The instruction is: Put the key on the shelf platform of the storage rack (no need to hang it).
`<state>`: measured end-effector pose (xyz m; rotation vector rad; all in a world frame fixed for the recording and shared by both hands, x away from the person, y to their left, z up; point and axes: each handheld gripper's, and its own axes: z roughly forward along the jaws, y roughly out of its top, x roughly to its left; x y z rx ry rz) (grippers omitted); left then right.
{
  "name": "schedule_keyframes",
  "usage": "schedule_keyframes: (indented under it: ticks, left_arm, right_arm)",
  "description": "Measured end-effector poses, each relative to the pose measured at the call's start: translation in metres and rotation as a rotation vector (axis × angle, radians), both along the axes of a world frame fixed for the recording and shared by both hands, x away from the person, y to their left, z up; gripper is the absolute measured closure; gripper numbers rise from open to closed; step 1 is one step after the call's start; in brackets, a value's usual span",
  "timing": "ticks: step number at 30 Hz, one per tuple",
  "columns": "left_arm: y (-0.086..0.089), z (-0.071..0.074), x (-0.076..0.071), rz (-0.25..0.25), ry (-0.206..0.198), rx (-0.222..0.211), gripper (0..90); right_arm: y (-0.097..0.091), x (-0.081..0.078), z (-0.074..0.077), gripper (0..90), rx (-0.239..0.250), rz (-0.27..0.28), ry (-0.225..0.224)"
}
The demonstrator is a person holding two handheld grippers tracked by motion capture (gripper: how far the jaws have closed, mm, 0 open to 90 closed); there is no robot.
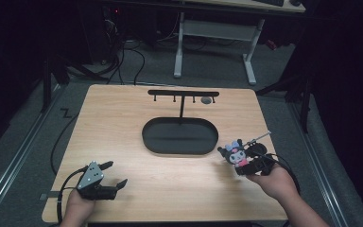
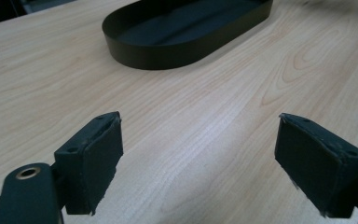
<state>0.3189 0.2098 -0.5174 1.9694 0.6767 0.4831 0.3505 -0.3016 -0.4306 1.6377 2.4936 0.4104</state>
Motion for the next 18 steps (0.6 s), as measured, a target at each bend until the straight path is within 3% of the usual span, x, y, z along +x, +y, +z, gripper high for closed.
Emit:
schedule_keyframes:
  ticks: [18]
  left_arm:
    - [0.004, -0.002, -0.006, -0.041, 0.023, 0.04, 15.4]
  right_arm:
    - [0.027, 0.019, 0.01, 47.8, 0.023, 0.03, -0.022]
